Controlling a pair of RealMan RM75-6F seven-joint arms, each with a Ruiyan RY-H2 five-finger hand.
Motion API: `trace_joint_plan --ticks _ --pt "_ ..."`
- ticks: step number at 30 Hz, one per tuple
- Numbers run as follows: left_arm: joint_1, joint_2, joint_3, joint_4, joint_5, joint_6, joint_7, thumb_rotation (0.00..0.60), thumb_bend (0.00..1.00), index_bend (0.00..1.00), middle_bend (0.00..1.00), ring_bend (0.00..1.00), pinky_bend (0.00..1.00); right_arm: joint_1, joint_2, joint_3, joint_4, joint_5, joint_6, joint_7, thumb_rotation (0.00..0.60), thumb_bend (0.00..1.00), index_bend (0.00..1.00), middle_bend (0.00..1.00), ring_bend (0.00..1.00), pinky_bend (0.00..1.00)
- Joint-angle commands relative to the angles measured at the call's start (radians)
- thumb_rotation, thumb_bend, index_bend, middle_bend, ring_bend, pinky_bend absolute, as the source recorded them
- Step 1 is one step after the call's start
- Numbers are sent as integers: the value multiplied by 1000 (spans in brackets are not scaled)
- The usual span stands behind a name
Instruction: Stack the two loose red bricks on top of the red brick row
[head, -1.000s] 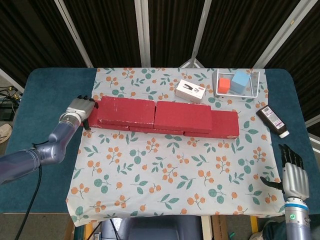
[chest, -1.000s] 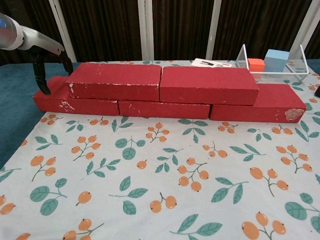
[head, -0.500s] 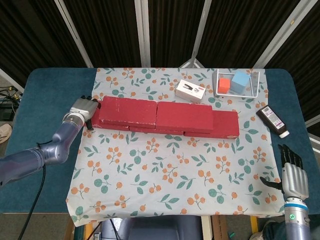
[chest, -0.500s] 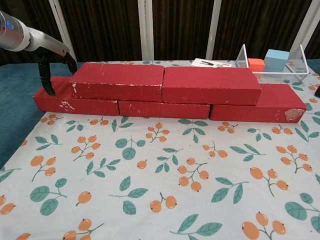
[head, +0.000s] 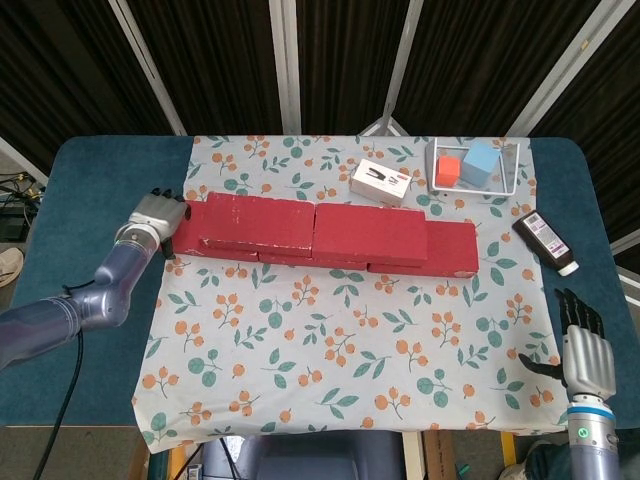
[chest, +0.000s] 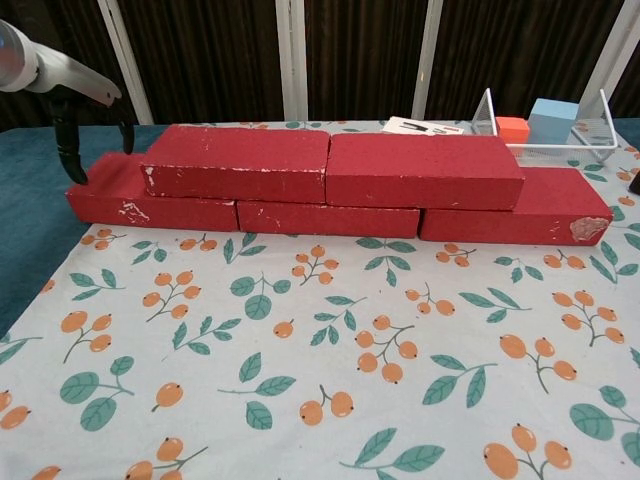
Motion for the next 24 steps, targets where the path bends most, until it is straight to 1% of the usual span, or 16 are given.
trace_joint_plan --ticks 1,3,4,5,6,8,10,12,14,17,19,22,24 --pt "-22 112 19 -124 -19 50 -6 600 0 213 45 0 50 0 0 -1 -1 0 -2 1 600 80 1 0 0 0" --pt "13 188 -13 -221 36 120 -64 600 0 176 31 0 50 1 1 -2 -2 0 -6 3 600 79 1 0 0 0" --pt "48 223 -33 -273 86 174 -103 600 0 158 24 0 51 2 2 -3 -1 -1 -9 4 600 79 2 0 0 0" --pt "91 254 -48 -323 147 232 -143 600 0 149 20 0 51 3 2 -4 -1 -2 -12 5 600 79 4 0 0 0" --pt "158 286 -60 -382 234 319 -195 600 0 133 13 0 51 4 3 -5 -1 -5 -17 9 600 79 5 0 0 0" --pt "264 306 -54 -444 368 459 -244 600 0 109 6 0 51 5 5 -7 -1 -11 -20 19 600 79 8 0 0 0" --pt "333 306 -39 -469 452 546 -259 600 0 81 1 0 51 5 6 -8 -1 -18 -22 25 600 79 8 0 0 0" --pt "400 300 -22 -485 528 630 -264 600 0 70 0 0 51 5 7 -11 0 -26 -24 32 600 80 8 0 0 0" --pt "488 291 1 -501 624 736 -277 600 0 67 0 0 51 6 9 -15 1 -41 -27 42 600 80 8 0 0 0" --pt "682 244 25 -496 804 982 -338 600 0 65 0 0 51 6 10 -25 17 -96 -18 62 600 80 8 0 0 0" --pt "807 192 40 -450 906 1104 -373 600 0 65 0 0 51 2 5 -34 40 -142 4 68 600 80 8 0 0 0" --pt "920 149 58 -389 991 1167 -406 600 0 64 0 0 51 -3 0 -42 61 -185 32 62 600 80 7 0 0 0" --pt "967 132 60 -361 1025 1185 -422 600 0 64 0 0 51 -4 -3 -46 70 -205 40 68 600 79 7 0 0 0"
